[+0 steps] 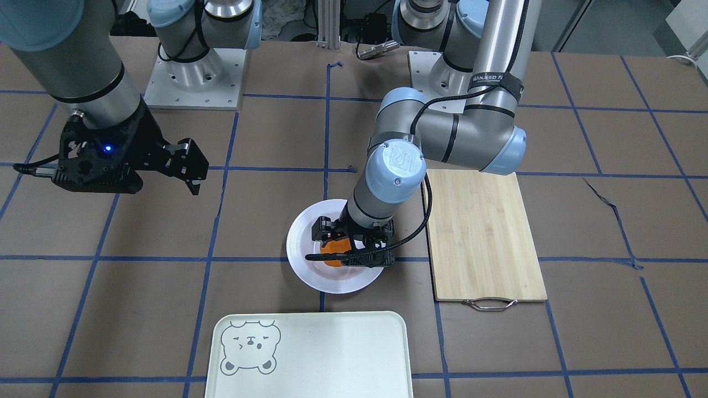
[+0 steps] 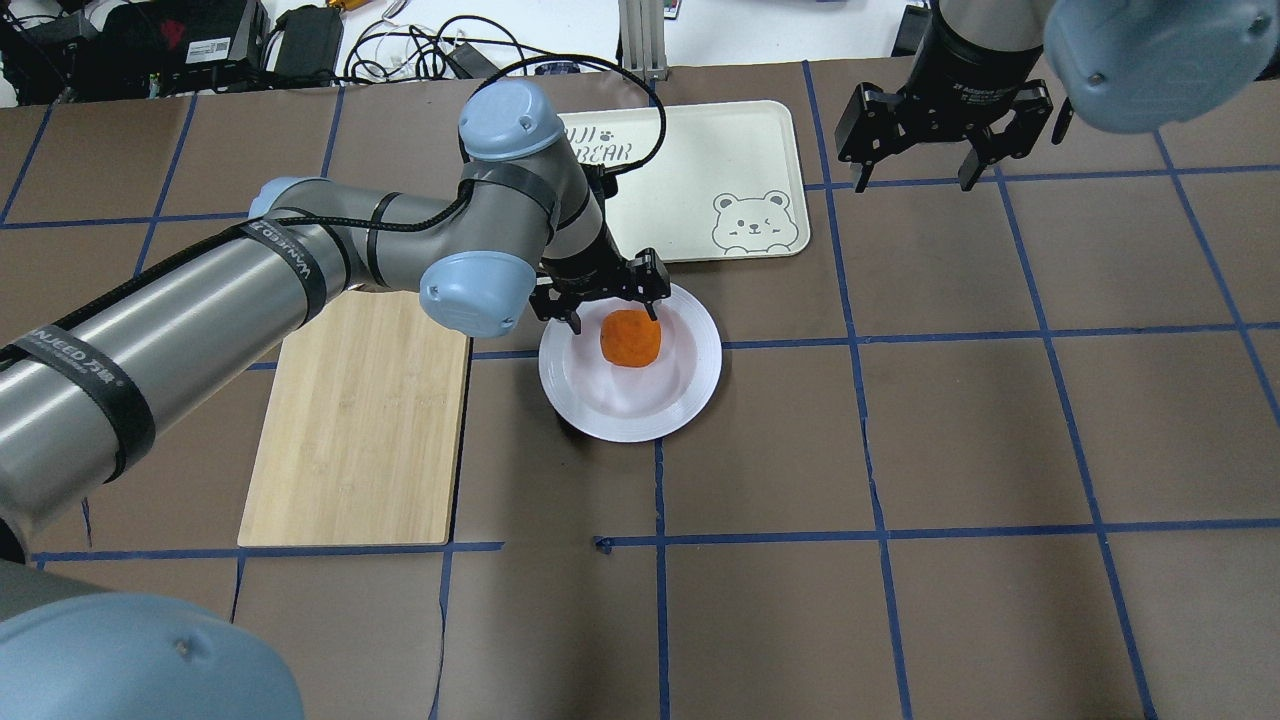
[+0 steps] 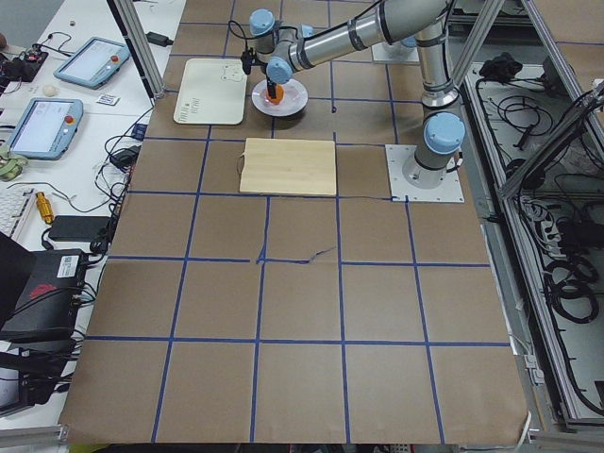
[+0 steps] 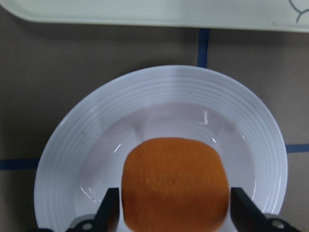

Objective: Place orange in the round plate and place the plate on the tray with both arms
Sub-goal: 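Lower the orange onto the white plate and open the left gripper, then raise the left gripper away while the right gripper reaches toward the plate rim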

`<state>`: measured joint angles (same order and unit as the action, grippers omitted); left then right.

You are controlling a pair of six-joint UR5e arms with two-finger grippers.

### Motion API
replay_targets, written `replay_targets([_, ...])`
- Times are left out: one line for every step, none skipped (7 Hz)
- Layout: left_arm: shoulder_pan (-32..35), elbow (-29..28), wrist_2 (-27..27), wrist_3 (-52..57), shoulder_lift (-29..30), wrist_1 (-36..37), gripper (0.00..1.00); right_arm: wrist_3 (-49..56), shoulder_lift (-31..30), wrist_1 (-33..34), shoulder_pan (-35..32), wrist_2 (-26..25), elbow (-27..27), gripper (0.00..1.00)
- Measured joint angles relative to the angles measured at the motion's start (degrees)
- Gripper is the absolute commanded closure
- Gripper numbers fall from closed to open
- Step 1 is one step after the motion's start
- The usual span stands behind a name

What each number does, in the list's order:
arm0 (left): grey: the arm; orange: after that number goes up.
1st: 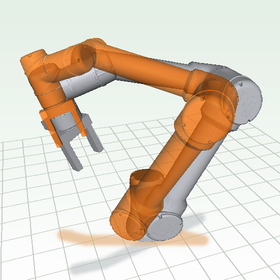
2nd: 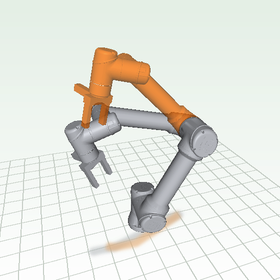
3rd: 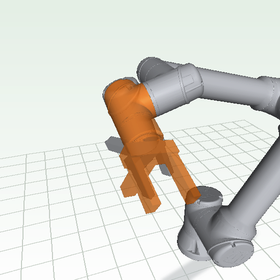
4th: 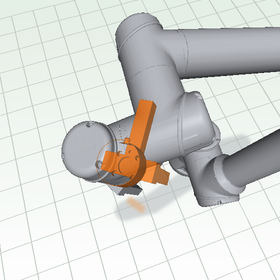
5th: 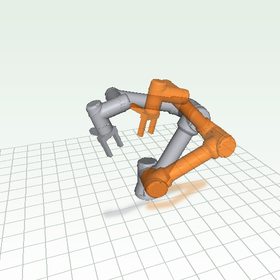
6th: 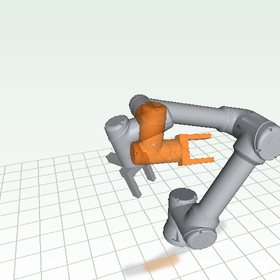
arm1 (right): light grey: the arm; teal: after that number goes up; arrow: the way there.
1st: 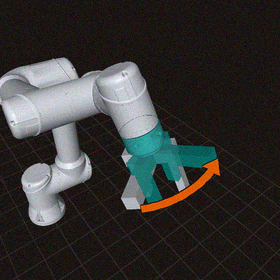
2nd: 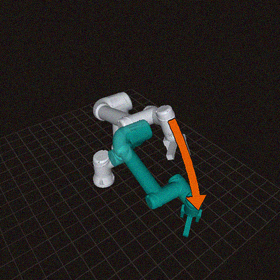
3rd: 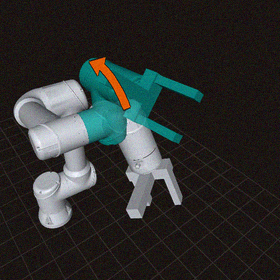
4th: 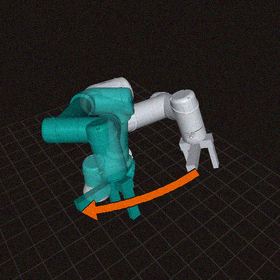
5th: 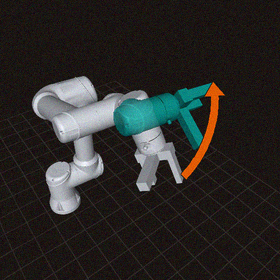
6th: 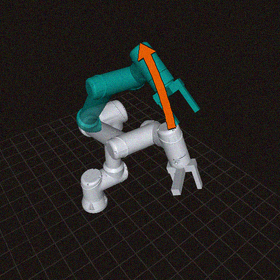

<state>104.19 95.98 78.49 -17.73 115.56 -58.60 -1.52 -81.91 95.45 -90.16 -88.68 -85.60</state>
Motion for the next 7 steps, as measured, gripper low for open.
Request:
replay_targets([-0.32,-0.81,0.16,-0.21,-1.02,-0.46,0.00,-0.02,0.12,0.23,0.07,0.09,-0.02,0.00])
replay_targets([-1.36,-2.89,0.48,-0.20,-2.13,-3.09,0.00,-0.13,0.63,2.02,0.12,0.27,-0.22,0.00])
replay_targets([-3.55,-6.07,1.65,0.48,-3.51,-8.71,0.00,-0.35,1.68,5.37,0.14,0.86,-1.06,0.00])
replay_targets([-5.89,-9.20,4.23,2.45,-5.12,-14.74,0.00,-0.66,2.97,8.40,0.14,3.60,-3.16,0.00])
replay_targets([-8.19,-11.61,6.97,4.69,-7.08,-20.06,0.00,-1.35,4.45,13.37,0.00,7.86,-6.74,0.00])
replay_targets([-10.80,-12.96,8.73,5.77,-9.52,-24.10,0.00,-3.55,6.37,21.44,-0.40,10.70,-11.25,0.00])
replay_targets([-13.58,-13.44,9.61,6.07,-12.39,-27.46,0.00,-6.90,8.53,29.38,-1.18,12.73,-15.35,0.00])
